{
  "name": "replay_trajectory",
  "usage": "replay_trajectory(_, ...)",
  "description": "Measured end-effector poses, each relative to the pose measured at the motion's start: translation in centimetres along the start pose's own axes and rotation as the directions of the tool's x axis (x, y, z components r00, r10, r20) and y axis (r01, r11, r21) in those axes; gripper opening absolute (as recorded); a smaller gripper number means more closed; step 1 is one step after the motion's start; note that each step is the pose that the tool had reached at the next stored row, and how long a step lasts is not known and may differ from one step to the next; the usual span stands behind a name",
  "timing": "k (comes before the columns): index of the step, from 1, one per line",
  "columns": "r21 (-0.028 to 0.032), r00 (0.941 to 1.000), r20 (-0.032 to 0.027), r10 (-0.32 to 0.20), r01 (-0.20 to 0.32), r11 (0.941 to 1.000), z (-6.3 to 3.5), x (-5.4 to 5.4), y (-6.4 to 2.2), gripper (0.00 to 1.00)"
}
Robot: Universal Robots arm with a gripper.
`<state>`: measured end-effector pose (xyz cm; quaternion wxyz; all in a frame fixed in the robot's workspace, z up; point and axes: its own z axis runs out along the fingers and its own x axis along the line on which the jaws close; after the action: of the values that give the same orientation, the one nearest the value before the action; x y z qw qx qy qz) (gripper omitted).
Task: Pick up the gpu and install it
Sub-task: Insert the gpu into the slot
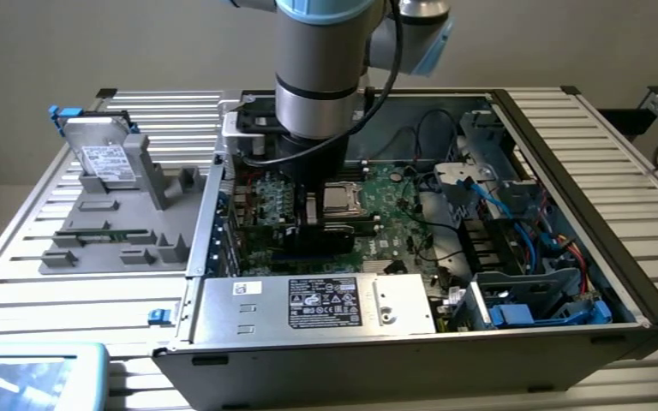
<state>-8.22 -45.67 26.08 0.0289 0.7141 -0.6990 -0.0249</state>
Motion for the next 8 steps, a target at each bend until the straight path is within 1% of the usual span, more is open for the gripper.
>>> replay_trajectory(4, -0.0001, 1.0000, -0.0022, 0.000, 0.000, 1.0000, -1.77, 0.0, 0.13, 0.43)
replay_trajectory(8, -0.0002, 1.0000, -0.0065, 0.000, 0.000, 1.0000, -3.57, 0.0, 0.27, 0.43)
